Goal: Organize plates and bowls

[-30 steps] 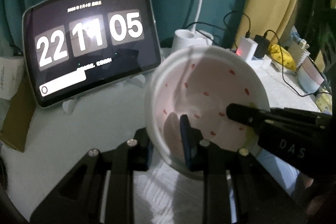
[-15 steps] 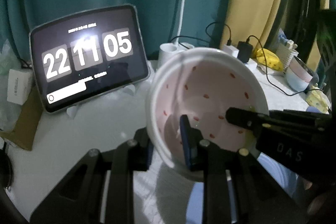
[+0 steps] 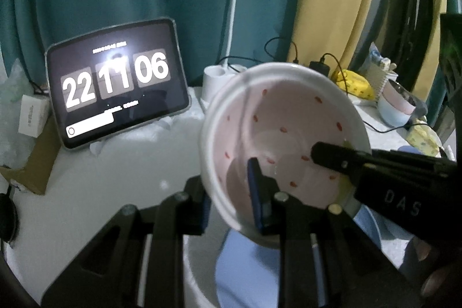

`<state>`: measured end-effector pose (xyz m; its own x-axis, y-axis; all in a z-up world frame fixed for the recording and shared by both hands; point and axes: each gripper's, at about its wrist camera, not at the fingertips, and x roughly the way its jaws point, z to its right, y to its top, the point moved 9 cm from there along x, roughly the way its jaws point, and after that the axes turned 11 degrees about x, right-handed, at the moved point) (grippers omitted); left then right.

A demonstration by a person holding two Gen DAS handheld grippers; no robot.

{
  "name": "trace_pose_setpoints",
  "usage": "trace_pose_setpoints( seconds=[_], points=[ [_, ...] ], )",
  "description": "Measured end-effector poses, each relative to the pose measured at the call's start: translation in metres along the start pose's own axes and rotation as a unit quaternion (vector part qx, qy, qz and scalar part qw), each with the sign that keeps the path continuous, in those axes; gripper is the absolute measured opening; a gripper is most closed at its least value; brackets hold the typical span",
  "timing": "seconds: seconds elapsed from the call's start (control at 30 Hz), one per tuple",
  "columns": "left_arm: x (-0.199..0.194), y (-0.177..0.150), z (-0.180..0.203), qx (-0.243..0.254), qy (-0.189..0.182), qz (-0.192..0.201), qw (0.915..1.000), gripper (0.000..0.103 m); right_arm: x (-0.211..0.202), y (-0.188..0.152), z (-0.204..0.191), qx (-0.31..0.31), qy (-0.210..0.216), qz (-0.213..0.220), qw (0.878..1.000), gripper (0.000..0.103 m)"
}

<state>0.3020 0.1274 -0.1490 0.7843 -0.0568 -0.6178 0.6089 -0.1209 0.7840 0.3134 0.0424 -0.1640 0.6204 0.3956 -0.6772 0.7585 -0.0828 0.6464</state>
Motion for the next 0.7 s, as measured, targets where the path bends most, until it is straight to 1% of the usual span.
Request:
trace_pose_setpoints(
  seconds=[0.2,0.4,0.7],
  points=[
    [-0.012,0.001,0.016,0.007,0.001,0.006,1.0000,0.023,-0.018,-0.004,0.007,0.003,0.002,0.010,1.000,0.013],
    [-0.021,0.003,0.036,0.013,-0.001,0.012,0.9999,0.023,-0.036,-0.006,0.022,0.011,0.004,0.018,1.000,0.013],
    [-0.033,0.009,0.068,0.020,-0.007,0.020,0.9996,0.023,-0.065,-0.001,0.043,0.024,0.008,0.037,0.999,0.013]
  ],
)
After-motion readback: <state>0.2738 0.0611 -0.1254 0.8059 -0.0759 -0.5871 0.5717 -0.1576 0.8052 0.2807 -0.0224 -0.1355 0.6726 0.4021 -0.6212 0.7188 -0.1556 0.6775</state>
